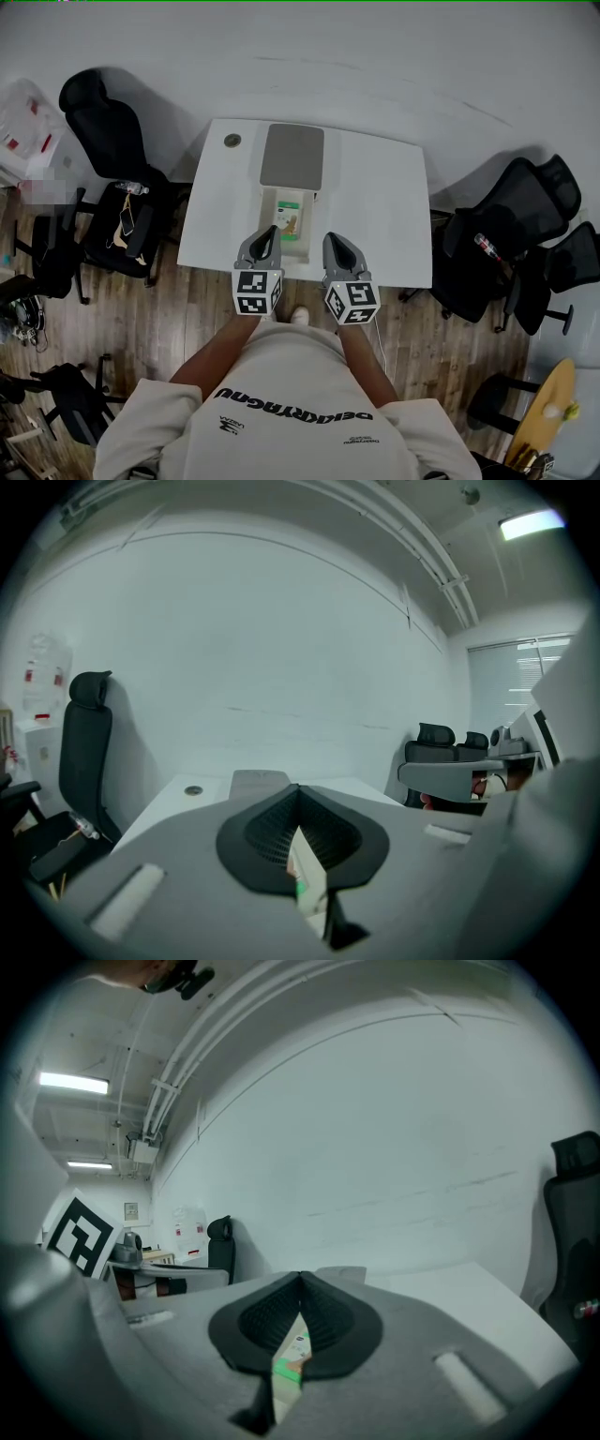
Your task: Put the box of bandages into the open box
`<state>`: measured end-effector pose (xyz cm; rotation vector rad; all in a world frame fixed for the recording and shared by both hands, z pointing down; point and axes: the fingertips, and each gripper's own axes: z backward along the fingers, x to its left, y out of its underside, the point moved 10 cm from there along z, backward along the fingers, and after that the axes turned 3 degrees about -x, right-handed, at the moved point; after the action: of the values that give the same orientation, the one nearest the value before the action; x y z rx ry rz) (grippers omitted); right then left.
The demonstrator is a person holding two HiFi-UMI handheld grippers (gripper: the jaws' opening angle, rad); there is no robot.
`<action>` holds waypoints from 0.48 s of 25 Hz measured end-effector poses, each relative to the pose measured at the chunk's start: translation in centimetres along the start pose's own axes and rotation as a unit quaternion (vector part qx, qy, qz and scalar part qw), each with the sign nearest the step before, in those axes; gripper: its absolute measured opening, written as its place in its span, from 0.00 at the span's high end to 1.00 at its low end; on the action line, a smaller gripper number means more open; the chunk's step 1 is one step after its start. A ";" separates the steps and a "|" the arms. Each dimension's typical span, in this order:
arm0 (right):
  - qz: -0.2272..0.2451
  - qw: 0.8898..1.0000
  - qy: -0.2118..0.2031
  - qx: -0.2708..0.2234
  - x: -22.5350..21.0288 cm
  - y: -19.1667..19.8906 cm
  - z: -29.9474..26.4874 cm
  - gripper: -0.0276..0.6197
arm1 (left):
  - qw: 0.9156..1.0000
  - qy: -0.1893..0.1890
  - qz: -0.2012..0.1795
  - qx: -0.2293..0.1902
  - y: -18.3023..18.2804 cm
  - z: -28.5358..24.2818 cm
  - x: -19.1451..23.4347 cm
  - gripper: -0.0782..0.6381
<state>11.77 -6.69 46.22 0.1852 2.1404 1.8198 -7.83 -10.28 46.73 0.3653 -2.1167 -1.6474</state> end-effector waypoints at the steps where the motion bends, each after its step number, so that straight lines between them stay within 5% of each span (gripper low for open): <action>1: 0.001 1.000 0.001 0.001 0.0 0.1 0.0 0.96 | 1.000 0.000 -0.003 0.000 0.0 0.1 0.0 0.90; 12: -0.004 1.000 0.024 -0.006 -0.2 0.5 0.0 0.96 | 0.999 0.029 -0.002 -0.023 -0.1 0.5 -0.3 0.88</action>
<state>11.87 -6.67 46.77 0.1307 2.1591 1.8511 -7.83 -9.74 46.49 0.4000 -2.0341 -1.6640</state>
